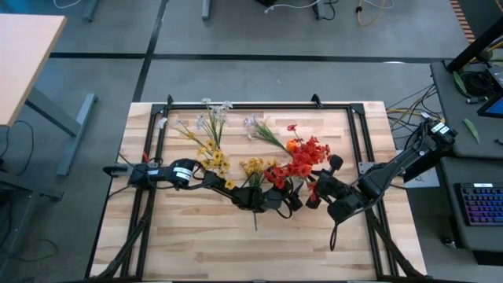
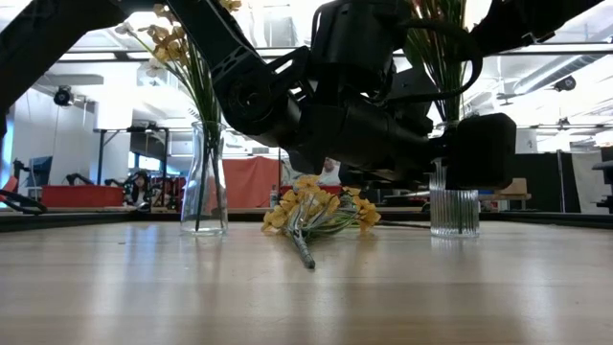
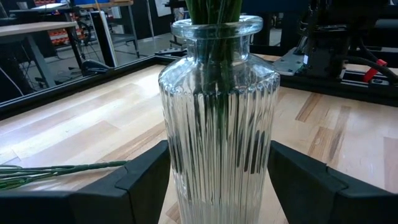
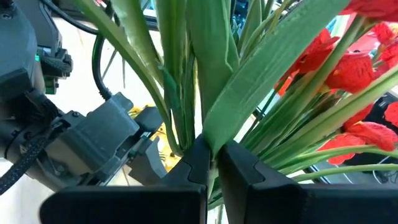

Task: Sort flowers into vase by color
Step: Put the orange flower into the right transparent vase

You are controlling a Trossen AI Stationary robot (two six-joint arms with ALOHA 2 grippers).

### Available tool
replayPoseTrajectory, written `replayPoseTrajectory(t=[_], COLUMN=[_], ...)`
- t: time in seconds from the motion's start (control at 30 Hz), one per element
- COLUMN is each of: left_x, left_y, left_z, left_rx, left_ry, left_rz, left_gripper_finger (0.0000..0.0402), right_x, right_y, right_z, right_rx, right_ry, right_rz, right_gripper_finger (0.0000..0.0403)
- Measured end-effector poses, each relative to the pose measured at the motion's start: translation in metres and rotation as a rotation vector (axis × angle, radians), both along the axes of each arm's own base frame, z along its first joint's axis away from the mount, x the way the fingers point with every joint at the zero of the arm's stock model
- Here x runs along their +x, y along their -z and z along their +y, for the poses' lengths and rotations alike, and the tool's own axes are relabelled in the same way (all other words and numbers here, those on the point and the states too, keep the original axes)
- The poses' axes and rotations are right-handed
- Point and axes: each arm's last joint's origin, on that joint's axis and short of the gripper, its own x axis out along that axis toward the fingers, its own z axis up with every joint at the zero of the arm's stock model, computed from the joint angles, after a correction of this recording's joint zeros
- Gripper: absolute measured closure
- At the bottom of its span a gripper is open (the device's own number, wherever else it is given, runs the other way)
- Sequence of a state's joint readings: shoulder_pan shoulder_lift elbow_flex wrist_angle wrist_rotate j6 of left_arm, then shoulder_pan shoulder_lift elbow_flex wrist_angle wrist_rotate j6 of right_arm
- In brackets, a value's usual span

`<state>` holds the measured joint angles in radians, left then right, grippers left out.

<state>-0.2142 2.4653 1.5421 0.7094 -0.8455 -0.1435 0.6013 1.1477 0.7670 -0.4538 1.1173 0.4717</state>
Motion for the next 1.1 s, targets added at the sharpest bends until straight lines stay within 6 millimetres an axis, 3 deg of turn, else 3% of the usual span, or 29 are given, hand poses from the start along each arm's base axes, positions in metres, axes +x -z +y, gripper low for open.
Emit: replayPoseTrajectory(t=[1.1], left_x=[-0.0001], left_y=[0.0000], left_z=[-0.0004], left_rx=[0.000], left_ry=[0.001], left_rz=[0.000], left_gripper_finger=[0.0161], right_x=[-0.0011], right_y=[0.0018], right_z=[-0.0005], right_rx=[0.001], right_ry=[-0.010], right_rz=[0.021], right_gripper_finger=[0.0390])
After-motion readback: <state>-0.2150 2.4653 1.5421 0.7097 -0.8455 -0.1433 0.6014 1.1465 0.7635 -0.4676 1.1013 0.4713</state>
